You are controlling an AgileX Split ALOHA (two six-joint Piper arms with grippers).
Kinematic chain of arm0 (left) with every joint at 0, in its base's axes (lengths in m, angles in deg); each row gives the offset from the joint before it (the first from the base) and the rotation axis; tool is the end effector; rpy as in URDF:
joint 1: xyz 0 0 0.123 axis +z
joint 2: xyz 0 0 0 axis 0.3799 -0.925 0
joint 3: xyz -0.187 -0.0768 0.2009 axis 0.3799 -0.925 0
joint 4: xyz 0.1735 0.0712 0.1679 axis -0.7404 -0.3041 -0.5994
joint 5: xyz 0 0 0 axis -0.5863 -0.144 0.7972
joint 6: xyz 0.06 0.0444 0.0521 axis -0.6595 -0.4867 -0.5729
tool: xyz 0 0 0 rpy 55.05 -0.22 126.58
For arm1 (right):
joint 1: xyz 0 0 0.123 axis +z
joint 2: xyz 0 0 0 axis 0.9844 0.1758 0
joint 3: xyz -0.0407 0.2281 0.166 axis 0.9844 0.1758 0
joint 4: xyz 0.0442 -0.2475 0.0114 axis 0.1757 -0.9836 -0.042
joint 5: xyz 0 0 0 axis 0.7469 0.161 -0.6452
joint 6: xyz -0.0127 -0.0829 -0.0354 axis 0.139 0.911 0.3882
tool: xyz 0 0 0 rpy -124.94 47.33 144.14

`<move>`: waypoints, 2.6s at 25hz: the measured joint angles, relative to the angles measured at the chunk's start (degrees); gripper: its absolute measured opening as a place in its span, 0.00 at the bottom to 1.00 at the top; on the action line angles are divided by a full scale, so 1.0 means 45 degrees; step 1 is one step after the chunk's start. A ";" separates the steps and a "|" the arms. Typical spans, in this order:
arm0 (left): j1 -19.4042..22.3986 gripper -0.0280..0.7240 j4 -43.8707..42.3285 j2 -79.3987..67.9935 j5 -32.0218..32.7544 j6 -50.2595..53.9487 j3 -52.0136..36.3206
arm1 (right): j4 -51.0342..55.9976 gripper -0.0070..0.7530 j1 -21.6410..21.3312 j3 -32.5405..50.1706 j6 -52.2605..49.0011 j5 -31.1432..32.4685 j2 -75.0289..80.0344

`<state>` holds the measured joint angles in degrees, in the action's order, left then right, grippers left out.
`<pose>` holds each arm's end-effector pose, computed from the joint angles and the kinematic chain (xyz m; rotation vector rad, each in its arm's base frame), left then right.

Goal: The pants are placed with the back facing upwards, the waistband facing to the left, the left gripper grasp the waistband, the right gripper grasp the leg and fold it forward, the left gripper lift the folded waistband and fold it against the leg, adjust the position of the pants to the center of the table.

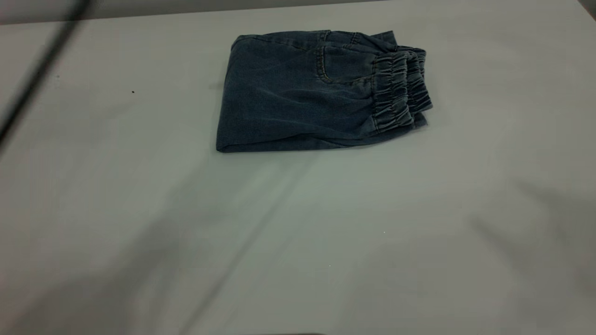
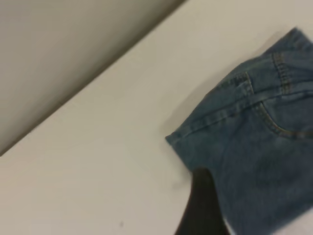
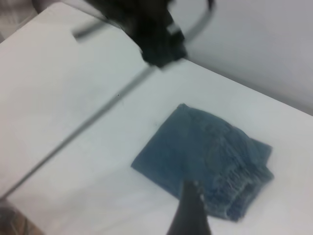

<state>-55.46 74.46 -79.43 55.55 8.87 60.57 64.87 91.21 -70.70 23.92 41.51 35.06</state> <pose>0.3861 -0.2340 0.3892 0.7923 2.2727 0.0073 0.1627 0.0688 0.5011 -0.5709 2.0672 0.4728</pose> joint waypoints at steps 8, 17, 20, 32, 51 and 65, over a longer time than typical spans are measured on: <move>0.0000 0.70 0.0012 0.6676 0.0000 0.0098 -0.6717 | -0.0415 0.65 0.0000 0.2096 -0.0797 0.0901 -0.4477; 0.0000 0.70 0.0493 1.3941 0.0000 0.0112 -1.2734 | -0.1831 0.65 0.0000 0.5731 -0.1969 0.0948 -0.9178; 0.0000 0.70 0.0535 1.6181 0.0000 0.0112 -1.4236 | -0.2229 0.65 0.0000 0.6865 -0.2336 0.0948 -1.0196; 0.0000 0.70 0.1503 2.1570 0.0000 0.0112 -1.7972 | -0.2579 0.65 0.0000 1.1840 -0.2409 0.0369 -1.4021; 0.0000 0.70 0.2452 2.1672 -0.0349 0.0117 -2.2099 | -0.3144 0.65 0.0013 1.4181 -0.1784 -0.0674 -1.4121; 0.0000 0.70 0.3064 2.1672 -0.0707 0.0141 -2.2518 | -0.3157 0.65 0.0013 1.4181 -0.1784 -0.0674 -1.4121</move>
<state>-55.46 88.24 18.10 52.37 9.51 -40.76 50.66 91.27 -6.89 15.90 38.48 -28.48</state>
